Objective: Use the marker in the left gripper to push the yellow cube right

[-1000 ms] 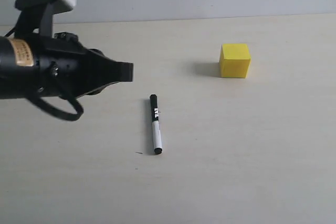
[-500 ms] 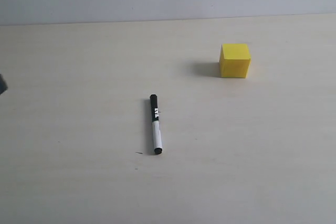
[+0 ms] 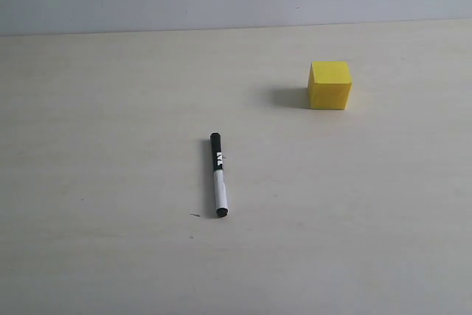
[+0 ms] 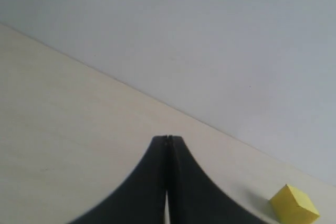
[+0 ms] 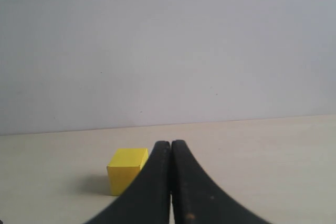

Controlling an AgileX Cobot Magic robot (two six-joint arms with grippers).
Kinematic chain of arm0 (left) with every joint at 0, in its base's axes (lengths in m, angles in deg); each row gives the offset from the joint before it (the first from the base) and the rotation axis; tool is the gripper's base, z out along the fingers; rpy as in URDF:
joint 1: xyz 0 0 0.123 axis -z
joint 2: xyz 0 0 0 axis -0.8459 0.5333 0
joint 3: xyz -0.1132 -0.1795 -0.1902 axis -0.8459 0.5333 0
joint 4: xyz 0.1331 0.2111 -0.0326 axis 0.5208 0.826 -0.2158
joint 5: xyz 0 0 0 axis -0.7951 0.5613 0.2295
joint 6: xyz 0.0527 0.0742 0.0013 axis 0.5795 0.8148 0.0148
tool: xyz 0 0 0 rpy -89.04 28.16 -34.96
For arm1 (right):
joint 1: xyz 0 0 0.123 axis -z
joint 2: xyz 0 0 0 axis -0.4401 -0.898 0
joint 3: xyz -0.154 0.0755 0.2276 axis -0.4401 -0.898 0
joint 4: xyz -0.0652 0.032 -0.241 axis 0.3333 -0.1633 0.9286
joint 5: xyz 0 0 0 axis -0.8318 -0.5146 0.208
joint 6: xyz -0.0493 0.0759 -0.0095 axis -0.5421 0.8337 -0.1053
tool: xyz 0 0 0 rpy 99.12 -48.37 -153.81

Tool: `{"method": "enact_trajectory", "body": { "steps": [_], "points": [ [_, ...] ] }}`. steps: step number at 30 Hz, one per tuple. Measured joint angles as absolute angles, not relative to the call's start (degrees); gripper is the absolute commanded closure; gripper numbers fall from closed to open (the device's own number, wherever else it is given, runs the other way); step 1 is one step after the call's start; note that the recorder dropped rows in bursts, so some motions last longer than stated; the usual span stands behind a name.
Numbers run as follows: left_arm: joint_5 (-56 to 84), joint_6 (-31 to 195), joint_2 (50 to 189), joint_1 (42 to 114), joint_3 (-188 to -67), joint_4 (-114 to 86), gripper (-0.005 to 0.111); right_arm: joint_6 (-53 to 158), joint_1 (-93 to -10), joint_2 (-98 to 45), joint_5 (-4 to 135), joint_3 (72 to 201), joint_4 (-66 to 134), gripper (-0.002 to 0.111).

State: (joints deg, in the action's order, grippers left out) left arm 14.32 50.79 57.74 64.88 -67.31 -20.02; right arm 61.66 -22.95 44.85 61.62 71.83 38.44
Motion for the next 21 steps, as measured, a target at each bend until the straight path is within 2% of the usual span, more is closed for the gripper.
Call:
{"method": "enact_trajectory", "body": {
  "steps": [7, 21],
  "points": [
    [18.1, 52.1, 53.5, 61.5, -67.3, -20.0, 0.107, 61.7, -22.9, 44.8, 61.6, 71.8, 38.4, 0.108],
    [21.2, 53.8, 52.9, 61.3, -67.3, -20.0, 0.107, 61.7, -22.9, 44.8, 61.6, 71.8, 38.4, 0.108]
  ]
}}
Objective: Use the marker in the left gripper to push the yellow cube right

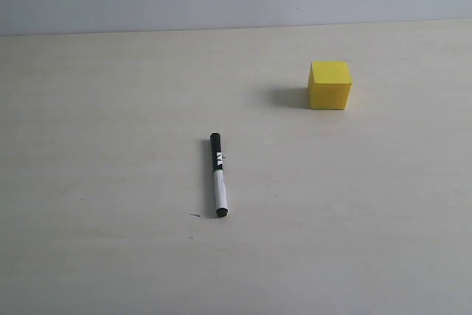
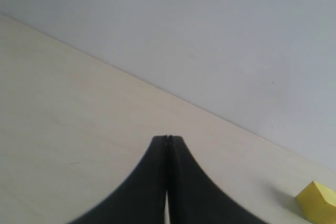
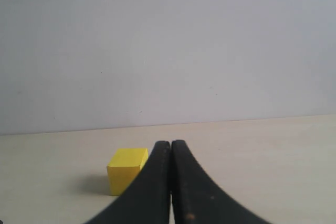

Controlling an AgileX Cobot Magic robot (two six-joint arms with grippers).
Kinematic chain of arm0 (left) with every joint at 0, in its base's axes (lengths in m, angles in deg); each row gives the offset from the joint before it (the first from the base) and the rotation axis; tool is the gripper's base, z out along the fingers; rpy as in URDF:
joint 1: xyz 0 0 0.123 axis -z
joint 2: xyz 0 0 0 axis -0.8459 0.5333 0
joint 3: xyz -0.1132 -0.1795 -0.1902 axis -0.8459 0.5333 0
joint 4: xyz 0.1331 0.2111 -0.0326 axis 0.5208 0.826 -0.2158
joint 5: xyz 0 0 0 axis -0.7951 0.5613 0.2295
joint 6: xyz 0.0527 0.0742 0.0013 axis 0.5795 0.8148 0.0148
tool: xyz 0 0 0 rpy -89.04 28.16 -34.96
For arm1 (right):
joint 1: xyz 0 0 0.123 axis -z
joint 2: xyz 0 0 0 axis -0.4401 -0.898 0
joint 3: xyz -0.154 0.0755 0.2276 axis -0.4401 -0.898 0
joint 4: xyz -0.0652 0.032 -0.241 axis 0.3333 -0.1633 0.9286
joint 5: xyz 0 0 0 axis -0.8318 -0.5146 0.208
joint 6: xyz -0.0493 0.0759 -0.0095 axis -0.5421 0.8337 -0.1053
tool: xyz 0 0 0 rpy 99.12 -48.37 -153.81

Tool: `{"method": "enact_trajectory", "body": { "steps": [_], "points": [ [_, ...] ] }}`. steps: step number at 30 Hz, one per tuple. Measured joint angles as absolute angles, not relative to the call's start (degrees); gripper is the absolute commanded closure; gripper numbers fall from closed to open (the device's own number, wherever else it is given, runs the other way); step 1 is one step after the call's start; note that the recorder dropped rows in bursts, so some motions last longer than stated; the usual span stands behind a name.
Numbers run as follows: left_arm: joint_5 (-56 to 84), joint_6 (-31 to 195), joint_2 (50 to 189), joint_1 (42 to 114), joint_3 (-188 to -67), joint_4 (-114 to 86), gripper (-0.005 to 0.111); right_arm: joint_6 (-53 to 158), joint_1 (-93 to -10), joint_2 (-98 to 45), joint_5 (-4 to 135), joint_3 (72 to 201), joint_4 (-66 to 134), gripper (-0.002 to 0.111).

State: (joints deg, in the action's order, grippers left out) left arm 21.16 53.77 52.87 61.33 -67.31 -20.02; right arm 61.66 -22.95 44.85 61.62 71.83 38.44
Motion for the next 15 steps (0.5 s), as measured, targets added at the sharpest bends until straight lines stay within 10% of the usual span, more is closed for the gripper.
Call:
{"method": "enact_trajectory", "body": {
  "steps": [15],
  "points": [
    [24.3, 64.8, 50.0, 59.2, -67.3, -16.8, 0.107, 61.7, -22.9, 44.8, 61.6, 71.8, 38.4, 0.108]
  ]
}}
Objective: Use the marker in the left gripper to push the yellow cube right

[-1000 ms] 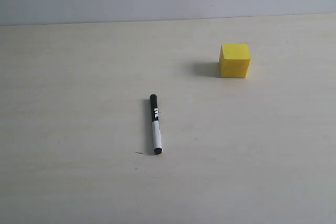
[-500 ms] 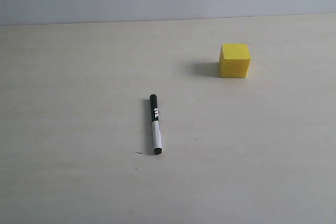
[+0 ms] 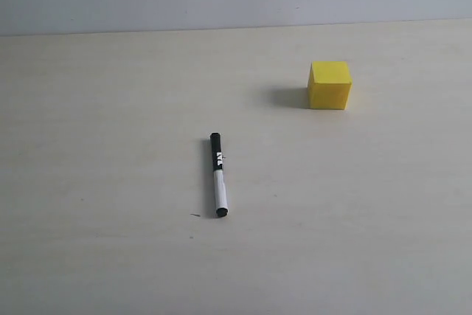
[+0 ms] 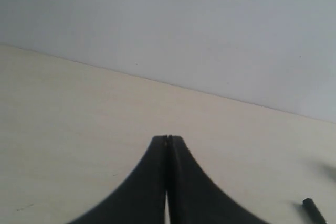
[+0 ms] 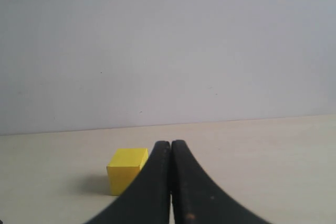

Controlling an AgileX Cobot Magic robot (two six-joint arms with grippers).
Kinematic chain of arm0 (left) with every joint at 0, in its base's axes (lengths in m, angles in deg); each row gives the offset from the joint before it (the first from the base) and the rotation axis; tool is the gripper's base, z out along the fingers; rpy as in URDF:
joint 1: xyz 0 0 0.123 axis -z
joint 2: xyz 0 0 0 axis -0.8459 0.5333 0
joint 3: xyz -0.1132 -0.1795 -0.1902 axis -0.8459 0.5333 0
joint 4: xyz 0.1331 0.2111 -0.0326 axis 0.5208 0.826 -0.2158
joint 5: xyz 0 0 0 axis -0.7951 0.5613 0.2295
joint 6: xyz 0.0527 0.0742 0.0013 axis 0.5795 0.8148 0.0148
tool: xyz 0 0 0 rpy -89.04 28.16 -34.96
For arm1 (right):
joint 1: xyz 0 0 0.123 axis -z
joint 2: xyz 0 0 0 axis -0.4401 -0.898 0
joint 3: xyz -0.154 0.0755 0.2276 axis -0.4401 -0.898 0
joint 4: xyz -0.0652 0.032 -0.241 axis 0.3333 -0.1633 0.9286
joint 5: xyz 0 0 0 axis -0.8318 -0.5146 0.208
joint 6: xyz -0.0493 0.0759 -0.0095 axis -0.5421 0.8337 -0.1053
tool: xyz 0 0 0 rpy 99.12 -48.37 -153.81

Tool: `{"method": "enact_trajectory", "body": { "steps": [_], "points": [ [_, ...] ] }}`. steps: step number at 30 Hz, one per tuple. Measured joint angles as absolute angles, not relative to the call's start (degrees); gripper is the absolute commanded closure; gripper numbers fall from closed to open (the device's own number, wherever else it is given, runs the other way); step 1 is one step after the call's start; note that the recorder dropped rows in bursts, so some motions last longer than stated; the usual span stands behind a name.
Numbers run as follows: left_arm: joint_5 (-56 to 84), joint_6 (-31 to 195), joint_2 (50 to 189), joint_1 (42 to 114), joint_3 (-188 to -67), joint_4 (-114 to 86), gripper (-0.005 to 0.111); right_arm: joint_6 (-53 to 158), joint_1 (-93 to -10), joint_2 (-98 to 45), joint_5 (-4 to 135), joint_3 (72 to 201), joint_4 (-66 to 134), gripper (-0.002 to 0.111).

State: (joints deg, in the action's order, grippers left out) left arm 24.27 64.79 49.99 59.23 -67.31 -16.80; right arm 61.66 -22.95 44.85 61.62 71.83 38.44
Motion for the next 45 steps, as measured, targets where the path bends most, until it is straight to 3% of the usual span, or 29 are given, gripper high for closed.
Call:
{"method": "enact_trajectory", "body": {
  "steps": [45],
  "points": [
    [24.7, 65.7, 50.0, 59.1, -67.3, -13.6, 0.107, 61.7, -22.9, 44.8, 61.6, 71.8, 38.4, 0.108]
  ]
}}
